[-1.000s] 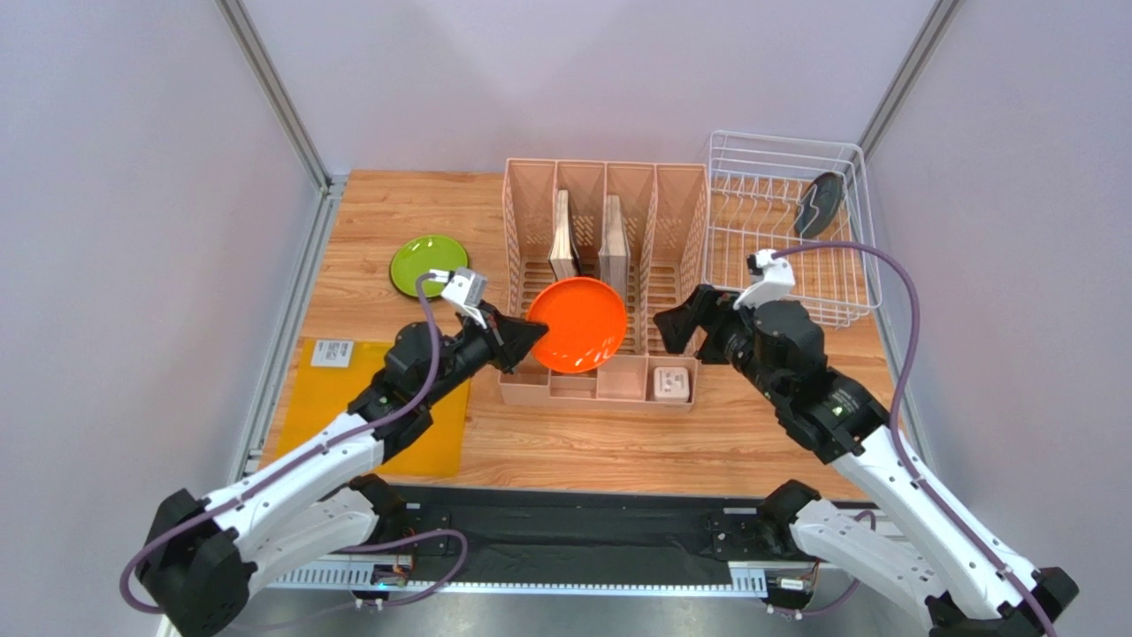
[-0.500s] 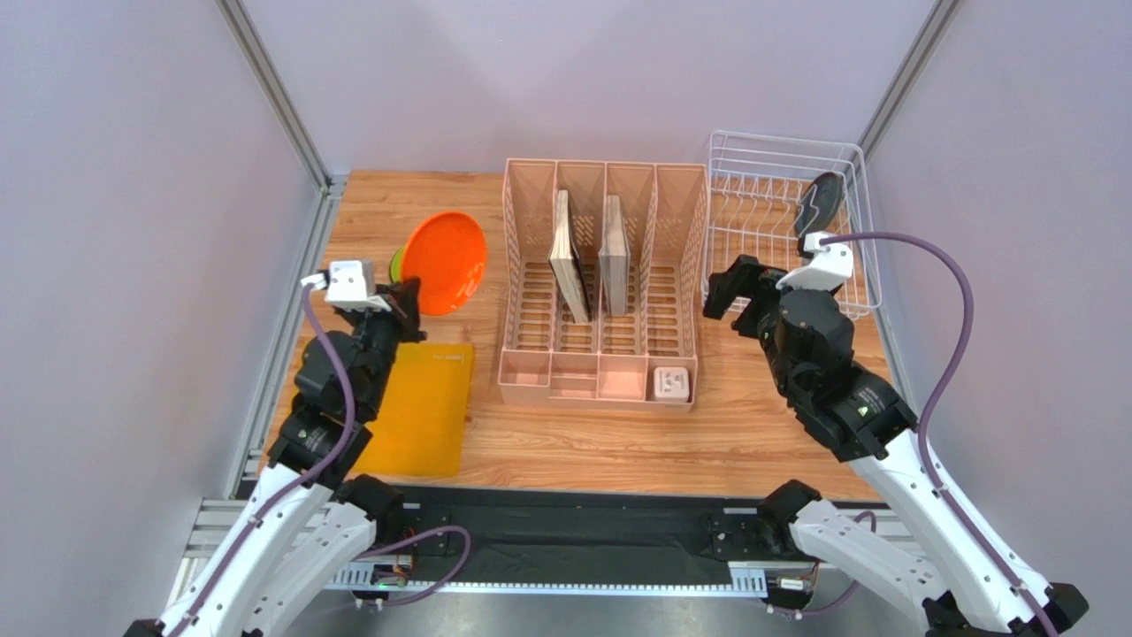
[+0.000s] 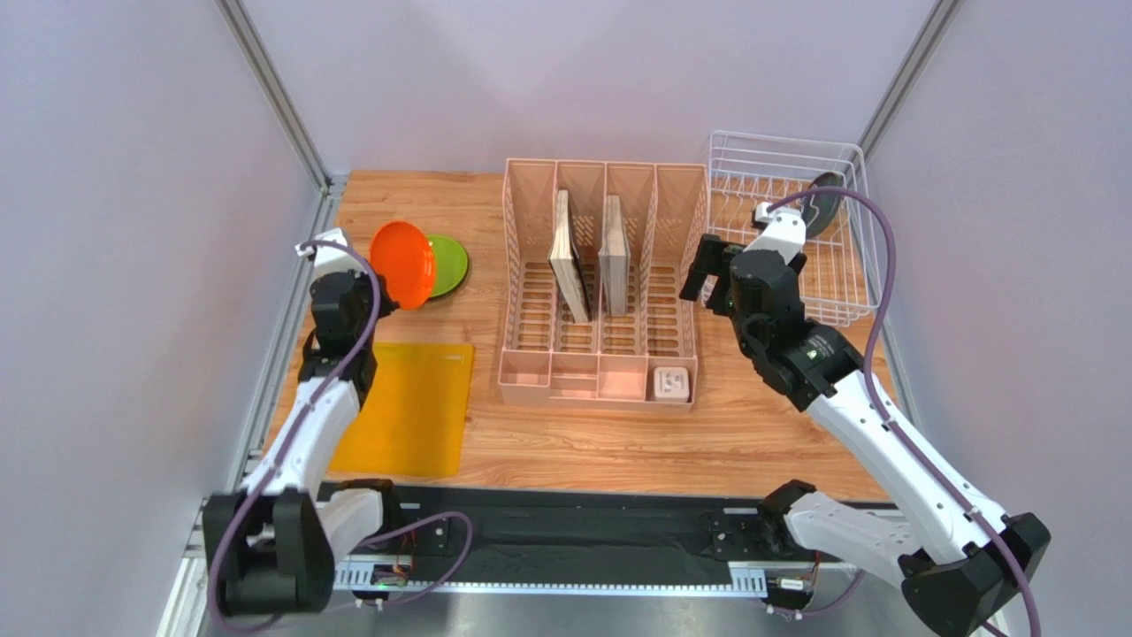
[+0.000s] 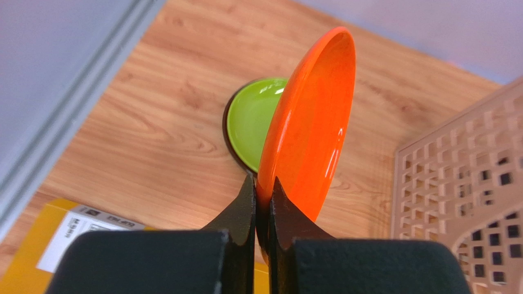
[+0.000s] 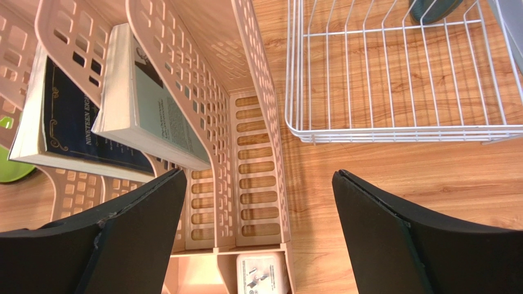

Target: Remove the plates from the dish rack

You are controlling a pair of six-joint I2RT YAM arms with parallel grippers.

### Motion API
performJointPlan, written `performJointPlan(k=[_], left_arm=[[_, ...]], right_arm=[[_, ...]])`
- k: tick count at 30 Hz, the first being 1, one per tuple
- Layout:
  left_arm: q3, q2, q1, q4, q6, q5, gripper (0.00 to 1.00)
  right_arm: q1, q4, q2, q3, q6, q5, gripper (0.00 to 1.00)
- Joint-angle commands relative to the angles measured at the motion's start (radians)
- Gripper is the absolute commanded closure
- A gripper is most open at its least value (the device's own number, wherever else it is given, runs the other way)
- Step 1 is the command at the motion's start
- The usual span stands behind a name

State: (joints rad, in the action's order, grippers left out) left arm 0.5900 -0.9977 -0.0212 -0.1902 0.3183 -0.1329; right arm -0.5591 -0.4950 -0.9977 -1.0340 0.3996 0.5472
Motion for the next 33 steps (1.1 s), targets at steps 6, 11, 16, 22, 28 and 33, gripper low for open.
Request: performJointPlan(k=[6, 11, 16, 22, 28, 33], left_arm=[[0.181, -0.442, -0.143, -0.357, 0.145, 0.312, 1.00], [0.258, -0.631, -0.163, -0.414, 0.197, 0.357, 1.00], [0.315, -0.755, -0.164, -0.427, 0.240, 0.411, 1.00], [0.398, -0.809, -0.168, -0.221, 0.283, 0.437, 1.00], [0.413, -0.829, -0.175, -0.170, 0.297, 0.458, 0.87], [0.455, -0.840, -0.175, -0.051, 0.269, 0.480, 0.80]], right_arm=[[0.080, 0.044, -0.033, -0.078, -0.012, -0.032, 0.04], [0.149, 0.044, -0.053, -0.087, 0.002, -0.078, 0.04], [0.180, 0.045, -0.071, -0.107, 0.005, -0.076, 0.04], [0.192, 0.044, -0.105, -0.146, -0.022, 0.014, 0.04], [0.267, 0.052, -0.154, -0.195, -0.021, 0.043, 0.03], [0.330, 0.082, -0.180, -0.212, -0.015, 0.039, 0.03]])
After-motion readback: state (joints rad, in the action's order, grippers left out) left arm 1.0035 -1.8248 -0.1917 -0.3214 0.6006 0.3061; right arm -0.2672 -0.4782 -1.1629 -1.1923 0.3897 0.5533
